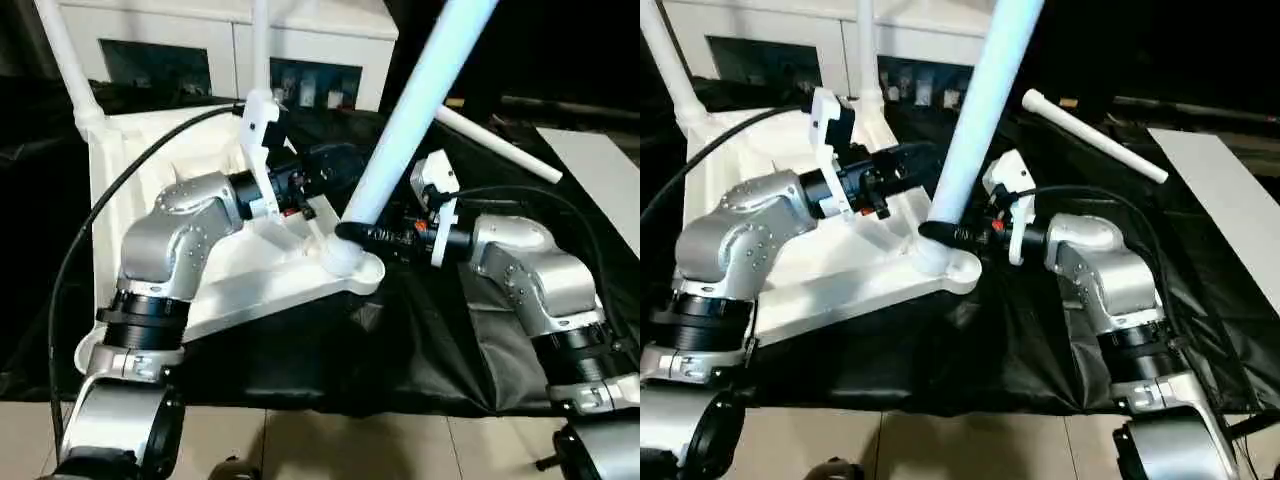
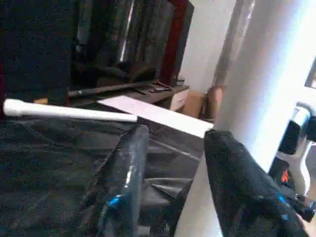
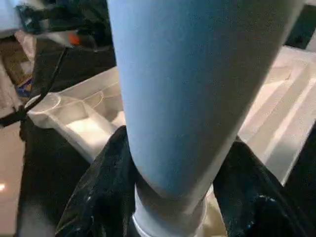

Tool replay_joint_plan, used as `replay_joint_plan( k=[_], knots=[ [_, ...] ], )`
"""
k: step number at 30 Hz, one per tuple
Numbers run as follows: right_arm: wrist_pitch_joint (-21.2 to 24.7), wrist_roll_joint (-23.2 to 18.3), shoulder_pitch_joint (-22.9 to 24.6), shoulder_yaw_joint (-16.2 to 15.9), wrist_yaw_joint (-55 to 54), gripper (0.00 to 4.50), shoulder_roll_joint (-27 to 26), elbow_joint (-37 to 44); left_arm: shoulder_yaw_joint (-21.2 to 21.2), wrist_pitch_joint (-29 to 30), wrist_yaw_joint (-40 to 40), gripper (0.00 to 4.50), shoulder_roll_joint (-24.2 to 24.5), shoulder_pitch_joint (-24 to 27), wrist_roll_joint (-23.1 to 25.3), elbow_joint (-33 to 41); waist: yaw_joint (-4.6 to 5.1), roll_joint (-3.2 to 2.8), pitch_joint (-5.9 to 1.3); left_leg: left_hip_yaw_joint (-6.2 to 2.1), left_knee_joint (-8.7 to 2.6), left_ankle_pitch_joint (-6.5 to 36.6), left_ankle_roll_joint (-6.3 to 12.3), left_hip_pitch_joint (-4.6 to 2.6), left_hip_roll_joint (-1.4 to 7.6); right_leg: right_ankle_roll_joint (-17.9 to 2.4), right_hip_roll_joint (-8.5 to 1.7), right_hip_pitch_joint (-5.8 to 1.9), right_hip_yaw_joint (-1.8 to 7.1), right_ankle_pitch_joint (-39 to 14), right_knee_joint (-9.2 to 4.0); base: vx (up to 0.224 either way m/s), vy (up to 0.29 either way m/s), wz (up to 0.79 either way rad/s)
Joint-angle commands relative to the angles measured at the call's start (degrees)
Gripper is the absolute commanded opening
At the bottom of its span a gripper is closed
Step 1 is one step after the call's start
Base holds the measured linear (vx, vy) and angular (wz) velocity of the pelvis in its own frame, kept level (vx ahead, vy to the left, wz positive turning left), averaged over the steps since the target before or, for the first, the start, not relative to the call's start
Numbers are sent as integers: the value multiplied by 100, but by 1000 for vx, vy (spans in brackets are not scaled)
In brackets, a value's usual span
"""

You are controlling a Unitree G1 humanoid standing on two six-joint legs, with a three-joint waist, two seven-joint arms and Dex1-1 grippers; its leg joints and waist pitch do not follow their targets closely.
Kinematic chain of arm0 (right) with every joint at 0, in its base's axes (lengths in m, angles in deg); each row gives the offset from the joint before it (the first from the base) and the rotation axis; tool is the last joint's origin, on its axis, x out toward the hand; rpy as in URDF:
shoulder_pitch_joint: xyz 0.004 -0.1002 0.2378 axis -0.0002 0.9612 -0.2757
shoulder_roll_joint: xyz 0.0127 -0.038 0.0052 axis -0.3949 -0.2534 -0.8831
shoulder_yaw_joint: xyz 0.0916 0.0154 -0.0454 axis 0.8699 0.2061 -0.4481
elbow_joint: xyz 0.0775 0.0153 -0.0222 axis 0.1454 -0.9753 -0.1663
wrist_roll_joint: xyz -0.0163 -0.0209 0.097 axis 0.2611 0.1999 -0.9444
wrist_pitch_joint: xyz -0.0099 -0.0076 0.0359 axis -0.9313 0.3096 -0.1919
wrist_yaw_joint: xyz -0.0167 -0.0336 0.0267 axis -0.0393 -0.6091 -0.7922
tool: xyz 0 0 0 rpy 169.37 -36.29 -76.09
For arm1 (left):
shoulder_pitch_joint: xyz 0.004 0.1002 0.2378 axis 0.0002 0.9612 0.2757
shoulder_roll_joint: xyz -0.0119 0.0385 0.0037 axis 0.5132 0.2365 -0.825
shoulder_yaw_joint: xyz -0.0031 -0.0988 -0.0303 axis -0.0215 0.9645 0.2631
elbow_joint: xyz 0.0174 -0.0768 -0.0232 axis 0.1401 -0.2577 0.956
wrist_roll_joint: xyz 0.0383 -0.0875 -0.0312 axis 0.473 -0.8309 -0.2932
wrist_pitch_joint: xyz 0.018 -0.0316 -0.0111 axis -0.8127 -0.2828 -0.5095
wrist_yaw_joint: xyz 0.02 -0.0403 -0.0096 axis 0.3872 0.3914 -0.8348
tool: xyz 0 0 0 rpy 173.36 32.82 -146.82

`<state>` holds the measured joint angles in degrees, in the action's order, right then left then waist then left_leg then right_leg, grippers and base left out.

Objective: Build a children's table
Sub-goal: Insert table leg to table base

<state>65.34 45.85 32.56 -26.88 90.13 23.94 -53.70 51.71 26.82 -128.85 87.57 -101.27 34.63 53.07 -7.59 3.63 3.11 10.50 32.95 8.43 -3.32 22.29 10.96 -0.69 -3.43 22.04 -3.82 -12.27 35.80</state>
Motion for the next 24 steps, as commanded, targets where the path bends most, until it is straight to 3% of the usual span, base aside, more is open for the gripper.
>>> replay_joint_plan(
  k=[1, 6, 12, 19, 24],
  knots=[
    [115, -34, -9, -196, 71, 182, -32, 258, -278, 330, -142, 245, -219, -21, -464, 387, -7, -71, -375, -102, -341, 1053, -34, -176, 286, -1166, -504, -252, 299, -275, -383, 0, 0, 0],
    [246, -139, 23, -150, 8, 182, -16, 378, -119, 927, -479, 268, -205, 86, -1112, 751, -32, -66, -379, -88, -315, 918, 45, -166, 263, -1261, -487, -259, 297, -13, -360, 0, 0, 0],
    [372, -220, 15, 28, 20, 182, 68, 500, -46, 633, -383, 318, 51, 74, -653, 330, -40, -80, -372, -100, -331, 1012, -24, -185, 273, -1108, -482, -249, 300, -255, -385, 0, 0, 0],
    [474, -277, 102, -32, 102, 182, 212, 663, -39, 1086, -783, 373, 351, 195, -1134, 650, -61, -96, -384, -93, -321, 932, -99, -185, 260, -1190, -481, -250, 295, -59, -346, 0, 0, 0],
    [514, -219, 140, -167, 169, 182, 224, 709, -90, 1271, -871, 419, 202, 180, -1370, 857, -51, -66, -379, -87, -310, 957, -73, -163, 249, -1193, -487, -272, 299, -140, -354, 0, 0, 0]
  ],
)
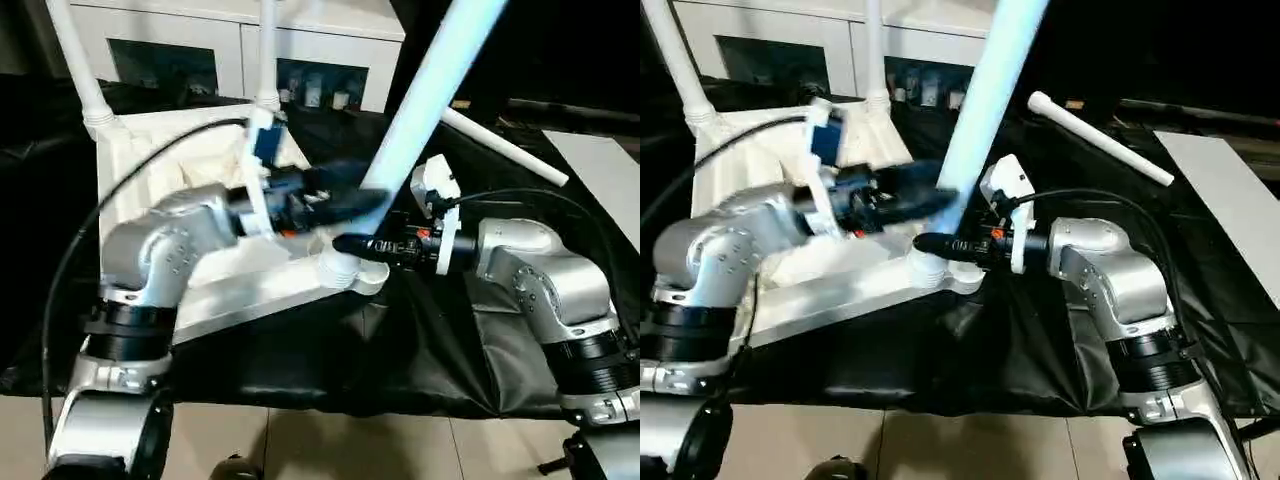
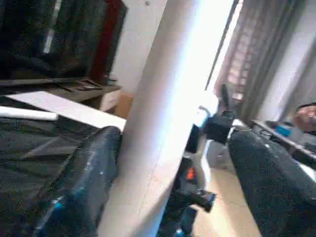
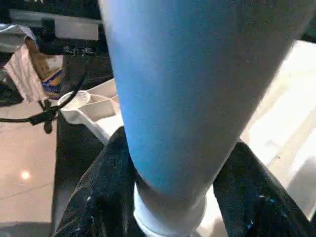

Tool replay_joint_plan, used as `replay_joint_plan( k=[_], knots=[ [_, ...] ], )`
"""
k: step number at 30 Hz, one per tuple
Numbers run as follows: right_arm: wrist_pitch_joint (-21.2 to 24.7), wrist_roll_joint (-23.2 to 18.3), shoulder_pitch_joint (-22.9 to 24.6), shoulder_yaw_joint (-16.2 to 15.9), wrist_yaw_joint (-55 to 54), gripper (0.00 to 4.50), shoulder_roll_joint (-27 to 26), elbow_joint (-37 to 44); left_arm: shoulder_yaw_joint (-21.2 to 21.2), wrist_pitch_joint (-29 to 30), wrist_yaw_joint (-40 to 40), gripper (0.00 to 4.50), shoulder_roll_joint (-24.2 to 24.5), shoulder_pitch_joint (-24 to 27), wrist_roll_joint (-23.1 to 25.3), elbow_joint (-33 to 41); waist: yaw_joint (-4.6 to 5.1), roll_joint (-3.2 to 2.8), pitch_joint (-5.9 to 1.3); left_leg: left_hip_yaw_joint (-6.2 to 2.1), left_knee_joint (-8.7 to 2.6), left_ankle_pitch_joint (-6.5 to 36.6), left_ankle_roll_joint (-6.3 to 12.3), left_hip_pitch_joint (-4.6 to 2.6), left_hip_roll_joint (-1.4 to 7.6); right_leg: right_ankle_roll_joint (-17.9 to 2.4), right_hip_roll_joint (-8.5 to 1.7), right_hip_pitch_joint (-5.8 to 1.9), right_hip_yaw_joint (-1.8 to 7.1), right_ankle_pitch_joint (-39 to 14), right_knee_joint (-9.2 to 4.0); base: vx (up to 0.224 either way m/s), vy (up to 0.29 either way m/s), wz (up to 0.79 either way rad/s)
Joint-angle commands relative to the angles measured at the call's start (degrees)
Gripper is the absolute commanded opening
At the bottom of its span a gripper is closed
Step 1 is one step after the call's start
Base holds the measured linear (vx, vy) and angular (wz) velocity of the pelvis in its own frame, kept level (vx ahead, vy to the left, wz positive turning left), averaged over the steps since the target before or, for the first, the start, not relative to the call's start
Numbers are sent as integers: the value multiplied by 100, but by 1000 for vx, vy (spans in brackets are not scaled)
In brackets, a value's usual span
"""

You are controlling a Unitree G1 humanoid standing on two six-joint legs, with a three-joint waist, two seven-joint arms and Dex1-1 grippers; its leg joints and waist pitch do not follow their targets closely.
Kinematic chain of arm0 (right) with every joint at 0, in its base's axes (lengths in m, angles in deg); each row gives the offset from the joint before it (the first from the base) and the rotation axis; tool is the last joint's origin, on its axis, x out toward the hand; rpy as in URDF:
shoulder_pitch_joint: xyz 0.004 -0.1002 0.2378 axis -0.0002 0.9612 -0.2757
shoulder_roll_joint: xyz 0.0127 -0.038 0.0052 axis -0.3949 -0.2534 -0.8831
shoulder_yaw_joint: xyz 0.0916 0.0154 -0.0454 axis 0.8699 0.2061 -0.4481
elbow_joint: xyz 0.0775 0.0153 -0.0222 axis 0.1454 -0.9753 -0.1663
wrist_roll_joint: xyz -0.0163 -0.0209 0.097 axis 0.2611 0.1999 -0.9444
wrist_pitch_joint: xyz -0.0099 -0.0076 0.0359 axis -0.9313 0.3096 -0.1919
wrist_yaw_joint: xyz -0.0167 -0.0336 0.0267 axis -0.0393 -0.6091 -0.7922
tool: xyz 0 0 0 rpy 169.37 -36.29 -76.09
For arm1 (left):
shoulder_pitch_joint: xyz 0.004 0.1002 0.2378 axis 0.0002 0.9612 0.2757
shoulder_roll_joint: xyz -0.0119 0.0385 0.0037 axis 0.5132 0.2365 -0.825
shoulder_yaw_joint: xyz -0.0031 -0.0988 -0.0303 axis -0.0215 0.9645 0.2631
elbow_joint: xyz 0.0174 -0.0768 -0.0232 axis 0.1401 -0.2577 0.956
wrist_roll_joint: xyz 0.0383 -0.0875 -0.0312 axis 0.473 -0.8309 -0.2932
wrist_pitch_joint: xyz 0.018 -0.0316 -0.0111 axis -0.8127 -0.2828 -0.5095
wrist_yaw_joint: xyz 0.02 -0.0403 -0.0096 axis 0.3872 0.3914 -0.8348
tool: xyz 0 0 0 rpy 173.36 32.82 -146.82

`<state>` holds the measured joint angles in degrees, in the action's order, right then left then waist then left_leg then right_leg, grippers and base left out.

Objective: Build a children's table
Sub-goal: Insert table leg to table base

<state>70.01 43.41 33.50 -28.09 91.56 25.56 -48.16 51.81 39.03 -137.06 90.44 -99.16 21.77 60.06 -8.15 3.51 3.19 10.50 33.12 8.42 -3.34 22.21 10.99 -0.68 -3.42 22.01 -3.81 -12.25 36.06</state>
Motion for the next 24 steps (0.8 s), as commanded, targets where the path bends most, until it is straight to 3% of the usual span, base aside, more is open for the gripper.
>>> replay_joint_plan(
  k=[1, 4, 11, 12, 22, 24],
  knots=[
    [43, 42, 55, -73, 40, 182, 68, 166, -122, -5, 7, 431, -126, -49, -23, 139, 11, -47, -374, -88, -333, 1017, -77, -151, 248, -1160, -493, -270, 301, -289, -404, 0, 0, 0],
    [49, 104, 67, -176, 26, 182, 48, 175, -283, -244, 171, 448, -243, -90, 220, 17, 3, -62, -374, -100, -339, 1100, -116, -164, 258, -1070, -494, -259, 302, -512, -424, 0, 0, 0],
    [53, 131, 85, -291, -20, 182, 0, 223, -410, -503, 467, 450, -378, -91, 425, -120, 3, -55, -397, -101, -318, 953, -75, -155, 253, -1072, -484, -275, 300, -191, -389, 0, 0, 0],
    [55, 121, 85, -289, -21, 182, 0, 225, -400, -516, 488, 423, -382, -98, 448, -144, 3, -54, -398, -102, -317, 945, -71, -155, 255, -1078, -484, -277, 299, -178, -388, 0, 0, 0],
    [68, 65, 102, -279, -24, 182, 16, 263, -239, -538, 605, 364, -397, -98, 332, -264, -4, -50, -398, -98, -310, 946, -49, -160, 252, -1139, -484, -274, 296, -175, -376, 0, 0, 0],
    [71, 61, 103, -278, -27, 182, 16, 266, -218, -531, 628, 335, -409, -101, 313, -267, -2, -50, -399, -98, -307, 951, -55, -162, 255, -1141, -487, -272, 297, -176, -377, 0, 0, 0]
  ],
)
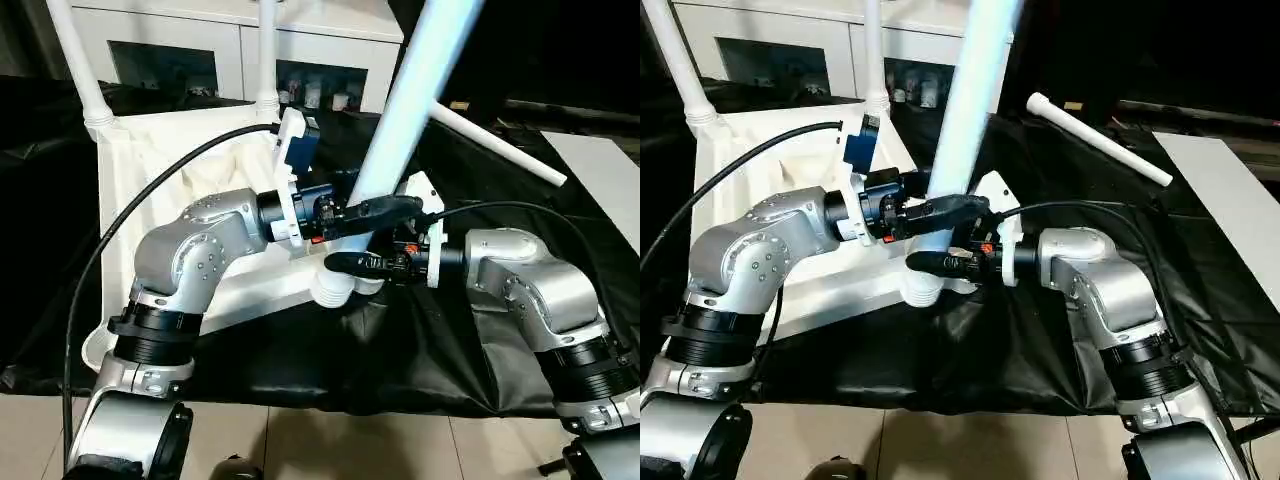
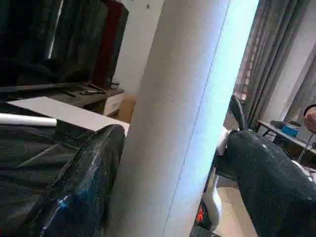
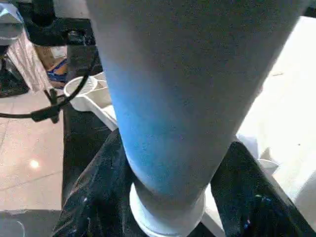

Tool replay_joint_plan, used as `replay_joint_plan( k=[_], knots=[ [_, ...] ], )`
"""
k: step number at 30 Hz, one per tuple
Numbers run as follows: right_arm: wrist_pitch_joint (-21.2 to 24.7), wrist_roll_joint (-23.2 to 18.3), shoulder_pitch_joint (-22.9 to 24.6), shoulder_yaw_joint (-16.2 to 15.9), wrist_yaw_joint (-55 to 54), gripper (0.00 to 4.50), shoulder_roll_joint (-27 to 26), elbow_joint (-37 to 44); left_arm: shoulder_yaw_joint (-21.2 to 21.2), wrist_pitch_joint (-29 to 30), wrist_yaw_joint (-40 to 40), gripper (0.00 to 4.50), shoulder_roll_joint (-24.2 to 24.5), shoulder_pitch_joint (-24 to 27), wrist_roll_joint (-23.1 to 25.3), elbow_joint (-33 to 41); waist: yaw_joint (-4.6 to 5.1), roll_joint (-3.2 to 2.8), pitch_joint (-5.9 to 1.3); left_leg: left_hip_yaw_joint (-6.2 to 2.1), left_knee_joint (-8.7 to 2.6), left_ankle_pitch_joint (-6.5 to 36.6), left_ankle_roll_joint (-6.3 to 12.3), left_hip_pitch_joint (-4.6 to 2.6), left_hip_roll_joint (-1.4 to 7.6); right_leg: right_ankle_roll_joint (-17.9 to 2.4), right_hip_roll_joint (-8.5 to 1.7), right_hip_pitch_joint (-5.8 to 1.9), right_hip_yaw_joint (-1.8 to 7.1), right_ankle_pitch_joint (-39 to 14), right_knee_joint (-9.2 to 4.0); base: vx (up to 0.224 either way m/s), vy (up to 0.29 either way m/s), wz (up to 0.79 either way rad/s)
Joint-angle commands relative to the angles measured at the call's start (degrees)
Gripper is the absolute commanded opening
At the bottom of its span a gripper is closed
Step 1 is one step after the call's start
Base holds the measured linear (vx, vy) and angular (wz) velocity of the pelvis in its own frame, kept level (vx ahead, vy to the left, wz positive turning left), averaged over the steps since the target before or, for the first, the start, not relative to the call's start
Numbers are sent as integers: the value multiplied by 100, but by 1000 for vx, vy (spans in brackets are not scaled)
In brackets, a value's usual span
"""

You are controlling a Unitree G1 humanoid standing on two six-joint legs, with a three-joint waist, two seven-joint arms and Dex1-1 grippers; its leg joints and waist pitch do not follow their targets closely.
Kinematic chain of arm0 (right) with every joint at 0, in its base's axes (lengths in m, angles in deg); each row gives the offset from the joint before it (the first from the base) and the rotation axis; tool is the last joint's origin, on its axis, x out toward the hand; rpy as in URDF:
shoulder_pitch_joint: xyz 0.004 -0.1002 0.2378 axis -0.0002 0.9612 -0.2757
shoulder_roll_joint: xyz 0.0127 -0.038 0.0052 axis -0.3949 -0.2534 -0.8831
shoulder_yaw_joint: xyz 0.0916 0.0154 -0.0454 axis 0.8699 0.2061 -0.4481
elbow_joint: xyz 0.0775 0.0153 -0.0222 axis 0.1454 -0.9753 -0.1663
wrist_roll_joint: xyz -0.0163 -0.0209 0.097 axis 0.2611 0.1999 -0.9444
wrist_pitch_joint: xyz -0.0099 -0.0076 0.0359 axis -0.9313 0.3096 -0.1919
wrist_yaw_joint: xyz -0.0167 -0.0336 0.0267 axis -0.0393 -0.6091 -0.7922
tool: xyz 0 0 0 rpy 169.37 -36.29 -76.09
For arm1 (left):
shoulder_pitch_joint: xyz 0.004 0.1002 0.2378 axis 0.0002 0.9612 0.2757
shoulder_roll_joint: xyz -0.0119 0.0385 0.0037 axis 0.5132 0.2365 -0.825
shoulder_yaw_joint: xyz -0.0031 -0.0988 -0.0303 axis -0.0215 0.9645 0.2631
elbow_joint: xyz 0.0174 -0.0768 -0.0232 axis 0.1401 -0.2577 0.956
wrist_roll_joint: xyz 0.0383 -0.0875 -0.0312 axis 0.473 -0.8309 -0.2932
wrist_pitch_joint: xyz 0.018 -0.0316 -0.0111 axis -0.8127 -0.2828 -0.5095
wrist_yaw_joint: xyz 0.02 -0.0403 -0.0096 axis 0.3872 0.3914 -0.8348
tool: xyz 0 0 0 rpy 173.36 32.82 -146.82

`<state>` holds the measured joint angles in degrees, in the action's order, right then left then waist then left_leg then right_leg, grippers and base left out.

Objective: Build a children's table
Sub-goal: Insert table leg to table base

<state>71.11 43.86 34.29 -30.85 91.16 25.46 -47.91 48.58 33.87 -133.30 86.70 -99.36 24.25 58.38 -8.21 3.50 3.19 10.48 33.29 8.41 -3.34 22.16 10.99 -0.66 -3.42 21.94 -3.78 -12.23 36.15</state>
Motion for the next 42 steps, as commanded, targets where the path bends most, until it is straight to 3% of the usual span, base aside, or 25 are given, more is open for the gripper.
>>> replay_joint_plan(
  k=[1, 7, 14, 21, 23, 24, 25, 28, 29, 32, 35, 39, 42],
  knots=[
    [-38, 10, 24, 4, 13, 182, 25, 240, 166, -15, 304, 335, -62, -96, 32, -117, 3, -44, -395, -94, -325, 962, -59, -152, 252, -1141, -488, -267, 295, -200, -389, 0, 0, 0],
    [-29, -29, 32, 31, 31, 181, 42, 248, 494, 72, 358, 305, -155, -174, -291, -187, 4, -45, -396, -101, -318, 1016, -67, -156, 247, -1117, -489, -269, 290, -280, -396, 0, 0, 0],
    [-15, -60, 52, 34, 46, 181, 85, 286, 534, 246, 225, 243, -72, -169, -546, -76, 2, -57, -390, -102, -328, 1084, -96, -159, 252, -1106, -484, -257, 293, -386, -404, 0, 0, 0],
    [-252, 155, 32, 92, -259, 181, 20, 222, 572, -425, 1293, 210, -167, -470, 288, -661, -6, -41, -386, -106, -333, 1188, -159, -172, 258, -1016, -490, -245, 296, -564, -431, 0, 0, 0],
    [-180, -10, -25, 324, -464, 181, -162, 118, 485, -609, 1536, 203, -52, -571, 595, -808, 2, -38, -387, -116, -341, 1225, -198, -163, 252, -930, -505, -249, 294, -731, -450, 0, 0, 0],
    [-99, -129, -65, 474, -579, 237, -252, 75, 525, -576, 1639, 198, -34, -615, 610, -838, 4, -38, -394, -114, -334, 1216, -209, -168, 253, -920, -502, -244, 295, -716, -431, 0, 0, 0],
    [138, -384, -155, 749, -754, 251, -382, 9, 604, -558, 1778, 193, -14, -676, 621, -854, 15, -50, -396, -119, -339, 1190, -200, -160, 252, -953, -507, -246, 289, -688, -424, 0, 0, 0],
    [351, -604, -227, 955, -788, 260, -378, -2, 768, -442, 2010, 183, 6, -802, 615, -897, 39, -51, -405, -123, -328, 1096, -163, -153, 249, -981, -486, -258, 283, -445, -401, 0, 0, 0],
    [423, -659, -237, 987, -769, 289, -359, 6, 816, -414, 2078, 180, 1, -837, 610, -918, 29, -59, -411, -113, -315, 1036, -139, -163, 248, -1005, -486, -252, 288, -337, -397, 0, 0, 0],
    [630, -759, -270, 1041, -744, 300, -300, 10, 876, -398, 2144, 177, -2, -907, 575, -979, 12, -60, -415, -111, -312, 956, -120, -165, 248, -990, -483, -254, 287, -228, -385, 0, 0, 0],
    [1019, -908, -327, 1114, -641, 329, -227, -10, 922, -347, 2280, 177, -50, -952, 499, -1033, -25, -62, -414, -103, -308, 930, -106, -173, 255, -1107, -483, -239, 282, -112, -373, 0, 0, 0],
    [1183, -866, -378, 1014, -701, 368, -130, -59, 954, -322, 2381, 175, -117, -976, 432, -1049, -52, -42, -401, -106, -321, 1057, -194, -162, 256, -1054, -514, -247, 281, -395, -402, 0, 0, 0],
    [1292, -691, -451, 816, -851, 373, -133, -210, 1046, -247, 2453, 175, -232, -985, 356, -996, -30, -24, -391, -106, -324, 1100, -247, -149, 245, -975, -521, -248, 285, -635, -427, 0, 0, 0]
  ],
)
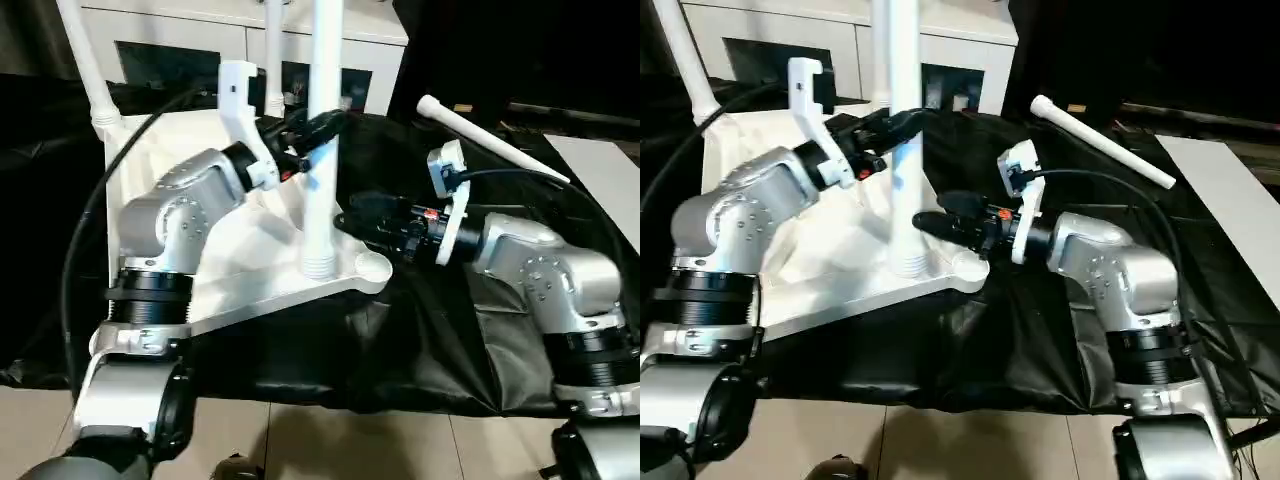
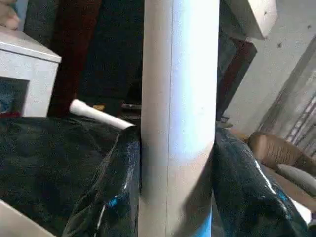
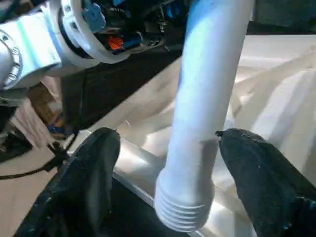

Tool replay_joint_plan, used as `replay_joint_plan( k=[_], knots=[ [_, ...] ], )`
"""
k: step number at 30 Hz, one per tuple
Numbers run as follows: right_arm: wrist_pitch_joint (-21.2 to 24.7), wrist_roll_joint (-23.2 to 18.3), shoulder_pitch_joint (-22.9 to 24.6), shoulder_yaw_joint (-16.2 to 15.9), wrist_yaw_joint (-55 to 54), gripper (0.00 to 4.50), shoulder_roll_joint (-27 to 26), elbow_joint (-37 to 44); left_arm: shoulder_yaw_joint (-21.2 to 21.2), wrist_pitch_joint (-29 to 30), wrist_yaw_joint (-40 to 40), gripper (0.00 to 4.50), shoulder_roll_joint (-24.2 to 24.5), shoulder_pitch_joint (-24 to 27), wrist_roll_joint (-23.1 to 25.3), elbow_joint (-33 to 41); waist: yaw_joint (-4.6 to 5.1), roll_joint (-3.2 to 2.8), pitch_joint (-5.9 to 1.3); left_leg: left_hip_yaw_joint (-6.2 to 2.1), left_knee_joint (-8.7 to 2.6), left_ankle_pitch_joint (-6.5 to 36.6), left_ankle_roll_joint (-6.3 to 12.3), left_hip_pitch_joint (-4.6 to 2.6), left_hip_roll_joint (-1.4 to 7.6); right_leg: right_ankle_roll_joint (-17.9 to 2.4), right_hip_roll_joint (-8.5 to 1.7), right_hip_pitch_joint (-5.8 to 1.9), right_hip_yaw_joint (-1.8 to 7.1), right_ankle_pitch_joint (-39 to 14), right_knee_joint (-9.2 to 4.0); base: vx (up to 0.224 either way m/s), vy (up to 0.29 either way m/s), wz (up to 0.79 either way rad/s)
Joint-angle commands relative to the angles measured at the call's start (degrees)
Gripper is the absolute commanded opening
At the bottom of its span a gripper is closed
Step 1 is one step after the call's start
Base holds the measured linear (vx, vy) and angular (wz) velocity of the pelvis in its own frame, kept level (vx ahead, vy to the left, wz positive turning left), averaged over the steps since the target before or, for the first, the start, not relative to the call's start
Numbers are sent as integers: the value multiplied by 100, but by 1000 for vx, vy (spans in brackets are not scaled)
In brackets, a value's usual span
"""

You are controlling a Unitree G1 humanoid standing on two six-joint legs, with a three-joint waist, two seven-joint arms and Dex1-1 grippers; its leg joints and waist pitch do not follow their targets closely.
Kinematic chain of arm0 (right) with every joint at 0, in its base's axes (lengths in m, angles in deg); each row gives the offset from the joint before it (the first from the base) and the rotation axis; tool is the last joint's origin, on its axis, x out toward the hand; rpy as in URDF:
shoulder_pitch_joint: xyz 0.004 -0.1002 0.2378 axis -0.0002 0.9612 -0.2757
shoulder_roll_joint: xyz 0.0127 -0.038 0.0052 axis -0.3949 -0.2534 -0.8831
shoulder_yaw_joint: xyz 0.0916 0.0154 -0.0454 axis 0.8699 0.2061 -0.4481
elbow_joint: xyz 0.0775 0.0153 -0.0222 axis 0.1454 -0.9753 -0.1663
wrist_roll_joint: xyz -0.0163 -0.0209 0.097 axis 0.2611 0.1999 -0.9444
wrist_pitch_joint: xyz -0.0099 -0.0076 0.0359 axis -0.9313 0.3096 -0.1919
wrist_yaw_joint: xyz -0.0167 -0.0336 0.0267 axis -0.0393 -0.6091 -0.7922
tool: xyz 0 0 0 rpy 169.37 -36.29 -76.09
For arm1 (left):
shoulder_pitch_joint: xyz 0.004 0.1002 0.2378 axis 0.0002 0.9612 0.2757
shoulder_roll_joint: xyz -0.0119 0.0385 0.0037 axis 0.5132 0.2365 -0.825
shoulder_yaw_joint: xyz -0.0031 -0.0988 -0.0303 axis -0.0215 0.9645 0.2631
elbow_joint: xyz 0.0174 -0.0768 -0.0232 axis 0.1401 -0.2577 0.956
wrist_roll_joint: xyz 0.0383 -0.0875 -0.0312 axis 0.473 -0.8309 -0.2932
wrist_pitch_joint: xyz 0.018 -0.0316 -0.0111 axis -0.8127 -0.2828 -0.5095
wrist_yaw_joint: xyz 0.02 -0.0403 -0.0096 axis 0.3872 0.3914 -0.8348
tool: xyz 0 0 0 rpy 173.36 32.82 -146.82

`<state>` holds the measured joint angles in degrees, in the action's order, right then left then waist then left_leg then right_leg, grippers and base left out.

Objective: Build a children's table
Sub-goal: Insert table leg to table base

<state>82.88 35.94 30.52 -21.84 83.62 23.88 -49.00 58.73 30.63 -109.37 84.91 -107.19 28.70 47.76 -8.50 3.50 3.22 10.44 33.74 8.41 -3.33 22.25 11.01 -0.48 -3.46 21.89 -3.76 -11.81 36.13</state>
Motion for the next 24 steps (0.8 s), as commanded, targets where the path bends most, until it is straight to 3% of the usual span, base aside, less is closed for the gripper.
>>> replay_joint_plan(
  k=[1, 10, 11, 20, 24],
  knots=[
    [136, 114, -92, -89, -130, 375, 9, -135, 36, 80, 62, 175, -63, -205, -98, 68, 0, -9, -395, -101, -367, 1090, -245, -160, 244, -972, -519, -236, 283, -728, -428, 0, 0, 0],
    [474, 87, -247, -140, -317, 375, -170, -439, 12, 156, 27, 175, -137, -147, -230, 270, 9, -6, -405, -98, -360, 906, -199, -150, 245, -1004, -509, -237, 282, -435, -398, 0, 0, 0],
    [493, 75, -249, -130, -358, 347, -220, -475, 39, 186, -25, 175, -165, -150, -303, 301, 7, 3, -405, -95, -359, 913, -206, -153, 246, -1003, -512, -235, 284, -437, -397, 0, 0, 0],
    [600, 19, -210, -114, -282, 291, -281, -454, -75, 357, -371, 175, -105, -43, -545, 520, 5, -7, -397, -98, -374, 1015, -287, -160, 251, -950, -520, -229, 287, -630, -415, 0, 0, 0],
    [624, 21, -181, -168, -207, 242, -233, -438, -120, 440, -502, 175, -68, -11, -606, 613, 11, -4, -394, -98, -377, 983, -276, -155, 246, -912, -509, -232, 286, -575, -412, 0, 0, 0]
  ],
)
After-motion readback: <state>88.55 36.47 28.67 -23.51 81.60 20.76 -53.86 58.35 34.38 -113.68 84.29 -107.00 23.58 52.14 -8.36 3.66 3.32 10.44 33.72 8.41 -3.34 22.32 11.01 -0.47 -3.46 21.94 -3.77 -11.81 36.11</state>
